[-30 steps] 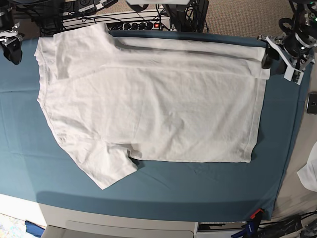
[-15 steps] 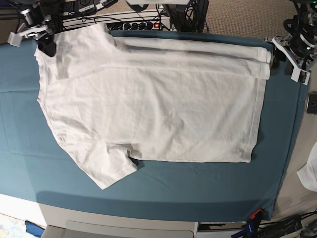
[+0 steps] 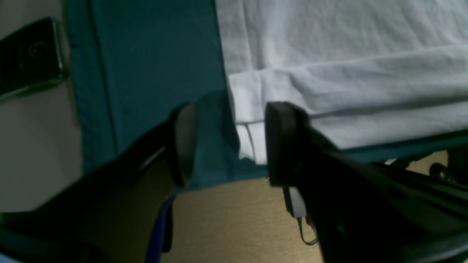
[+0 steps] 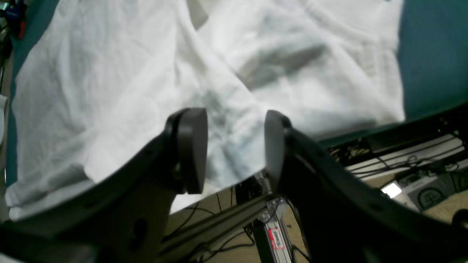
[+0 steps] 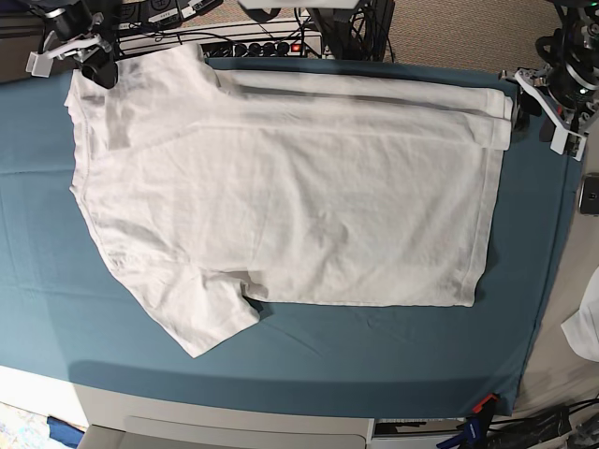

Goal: Fold the T-shirt properly

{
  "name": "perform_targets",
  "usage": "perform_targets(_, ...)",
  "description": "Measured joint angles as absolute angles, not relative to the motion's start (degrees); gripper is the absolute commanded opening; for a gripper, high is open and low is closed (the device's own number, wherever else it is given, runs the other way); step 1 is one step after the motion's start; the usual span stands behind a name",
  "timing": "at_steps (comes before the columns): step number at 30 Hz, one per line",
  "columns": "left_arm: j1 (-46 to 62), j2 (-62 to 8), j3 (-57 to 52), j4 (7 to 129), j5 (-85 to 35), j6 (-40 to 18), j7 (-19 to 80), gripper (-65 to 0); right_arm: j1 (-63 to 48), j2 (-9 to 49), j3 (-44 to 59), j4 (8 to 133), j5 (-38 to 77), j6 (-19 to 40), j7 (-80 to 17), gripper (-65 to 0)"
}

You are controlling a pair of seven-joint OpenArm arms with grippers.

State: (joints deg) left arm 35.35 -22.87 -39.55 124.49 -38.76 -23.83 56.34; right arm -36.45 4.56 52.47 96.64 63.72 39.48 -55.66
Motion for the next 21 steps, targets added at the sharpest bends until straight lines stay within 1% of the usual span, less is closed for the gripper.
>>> perform_targets(1, 35.35, -22.87, -39.55, 124.49, -38.76, -23.83, 56.34, -34.2, -36.34, 4.56, 52.47, 96.64, 63.72, 39.48, -55.61, -40.1)
perform_targets(2, 35.35, -22.87, -39.55, 124.49, -38.76, -23.83, 56.34, -34.3, -36.34, 4.56, 52.47, 96.64, 63.72, 39.48, -55.33, -42.5)
perform_targets(6, 35.35, -22.87, -39.55, 124.49, -38.76, -23.83, 56.34, -34.3, -36.36, 4.56, 52.47, 96.64, 63.72, 39.46, -55.29, -63.9)
perform_targets(7, 35.35, -22.87, -39.55, 124.49, -38.76, -23.83, 56.34, -34.3, -36.34, 4.58, 52.47, 96.64, 63.75, 39.48, -55.27, -65.0)
perform_targets(11, 35.35, -22.87, -39.55, 124.49, -38.76, -23.81, 56.34, -34.3, -36.36, 4.58, 52.47, 96.64, 67.07, 39.48, -55.48, -65.0)
perform_targets(16, 35.35, -22.87, -39.55, 124.49, -38.76, -23.83, 56.34, -34.3, -36.34, 4.58, 52.47, 96.66, 65.76, 39.48, -55.68, -65.0)
perform_targets(17, 35.35, -22.87, -39.55, 124.49, -38.76, -23.83, 56.34, -34.3, -36.34, 4.56, 52.47, 96.66, 64.51, 39.48, -55.68, -61.4)
perform_targets(20, 35.35, -22.87, -39.55, 124.49, -38.76, -23.83, 56.34, -34.3, -36.36, 4.56, 52.47, 96.64, 60.40, 39.48, -53.06, -41.6)
perform_targets(21, 35.35, -22.87, -39.55, 124.49, -38.76, -23.83, 56.34, -34.3, -36.36, 4.58, 52.47, 96.66, 59.22, 39.51, -51.68, -37.2)
